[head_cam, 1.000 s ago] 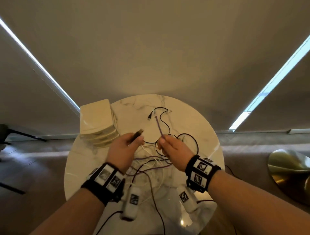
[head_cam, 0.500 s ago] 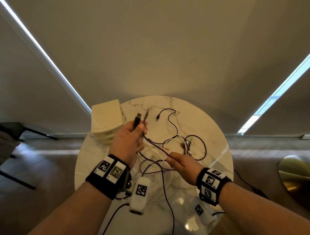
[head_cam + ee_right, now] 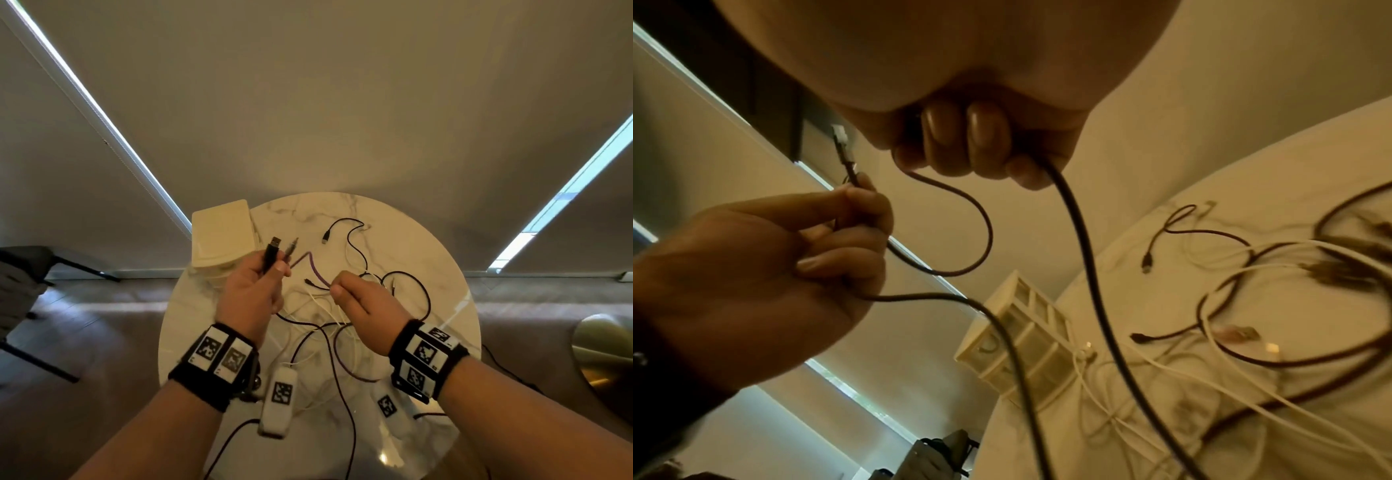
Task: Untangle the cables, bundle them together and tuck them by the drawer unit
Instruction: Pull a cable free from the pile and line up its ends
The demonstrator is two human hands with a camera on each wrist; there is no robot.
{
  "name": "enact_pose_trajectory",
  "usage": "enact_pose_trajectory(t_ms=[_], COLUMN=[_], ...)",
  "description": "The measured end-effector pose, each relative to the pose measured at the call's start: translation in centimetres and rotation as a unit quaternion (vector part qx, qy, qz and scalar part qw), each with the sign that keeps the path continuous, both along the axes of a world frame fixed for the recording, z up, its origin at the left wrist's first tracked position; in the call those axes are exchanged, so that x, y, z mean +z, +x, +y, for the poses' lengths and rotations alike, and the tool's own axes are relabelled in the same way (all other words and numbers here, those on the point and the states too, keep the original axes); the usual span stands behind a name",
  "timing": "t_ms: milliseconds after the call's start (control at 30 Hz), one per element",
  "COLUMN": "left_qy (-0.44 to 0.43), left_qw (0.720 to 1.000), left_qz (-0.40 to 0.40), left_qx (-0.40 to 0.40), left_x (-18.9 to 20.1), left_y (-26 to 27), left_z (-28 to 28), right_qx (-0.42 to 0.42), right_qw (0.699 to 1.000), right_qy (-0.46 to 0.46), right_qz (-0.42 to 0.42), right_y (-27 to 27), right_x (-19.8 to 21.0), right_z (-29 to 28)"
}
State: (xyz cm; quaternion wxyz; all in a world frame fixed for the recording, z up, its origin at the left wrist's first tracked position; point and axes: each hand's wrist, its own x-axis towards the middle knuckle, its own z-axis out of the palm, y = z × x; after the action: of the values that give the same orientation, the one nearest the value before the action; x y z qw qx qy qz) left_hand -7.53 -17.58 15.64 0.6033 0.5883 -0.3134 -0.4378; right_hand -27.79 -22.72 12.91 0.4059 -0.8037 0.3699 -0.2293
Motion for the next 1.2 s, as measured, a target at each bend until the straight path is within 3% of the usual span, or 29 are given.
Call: enact_pose_trajectory(t_ms=[133,367,533,600,667,733,833,933,1033,1133,1200], left_qy=[-0.037,-0.055,-0.049,-0.056,-0.013,0.022,0.027,0.027,-0.001,0.028,0.064], left_qw=[0.998,0.977,0.97,0.968,0.938,0.91,0.946,0.99,0.987,0.976,0.98], left_qz=[0.012,-0.179,-0.234,-0.232,-0.301,-0.369,-0.3,-0.134,0.021,0.03,-0.01], left_qx=[-0.052,-0.102,-0.043,-0.073,-0.169,-0.189,-0.121,0.031,0.161,0.214,0.191], left_x=[0.2,0.2,0.4,0.9,1.5,1.2,0.5,0.6,1.7,1.9,1.2], left_y=[-1.4,-2.8,-3.5,-3.6,-3.6,-3.2,-1.9,0.9,5.4,8.9,8.7], left_z=[0.6,1.2,2.0,2.1,1.8,1.2,0.7,-0.2,-1.1,-1.3,-1.1], right_qx=[-0.011,-0.053,-0.076,-0.08,-0.088,-0.081,-0.046,-0.052,-0.052,-0.08,-0.097], right_qw=[1.0,0.993,0.993,0.994,0.992,0.991,0.989,0.991,0.991,0.979,0.976], right_qy=[-0.013,0.01,0.012,0.021,0.041,0.064,0.1,0.105,0.115,0.136,0.132], right_qz=[-0.023,-0.105,-0.092,-0.073,-0.077,-0.089,-0.103,-0.068,0.038,0.13,0.141], right_y=[0.8,1.8,1.2,0.9,0.6,0.3,-0.3,-1.6,-3.8,-6.0,-6.4], right_x=[1.5,2.3,1.9,1.9,1.8,1.9,1.9,-0.1,-3.2,-5.6,-5.9], right_z=[0.3,0.4,0.0,-0.1,-0.4,-0.5,-0.4,-0.7,-1.1,-1.0,-1.0])
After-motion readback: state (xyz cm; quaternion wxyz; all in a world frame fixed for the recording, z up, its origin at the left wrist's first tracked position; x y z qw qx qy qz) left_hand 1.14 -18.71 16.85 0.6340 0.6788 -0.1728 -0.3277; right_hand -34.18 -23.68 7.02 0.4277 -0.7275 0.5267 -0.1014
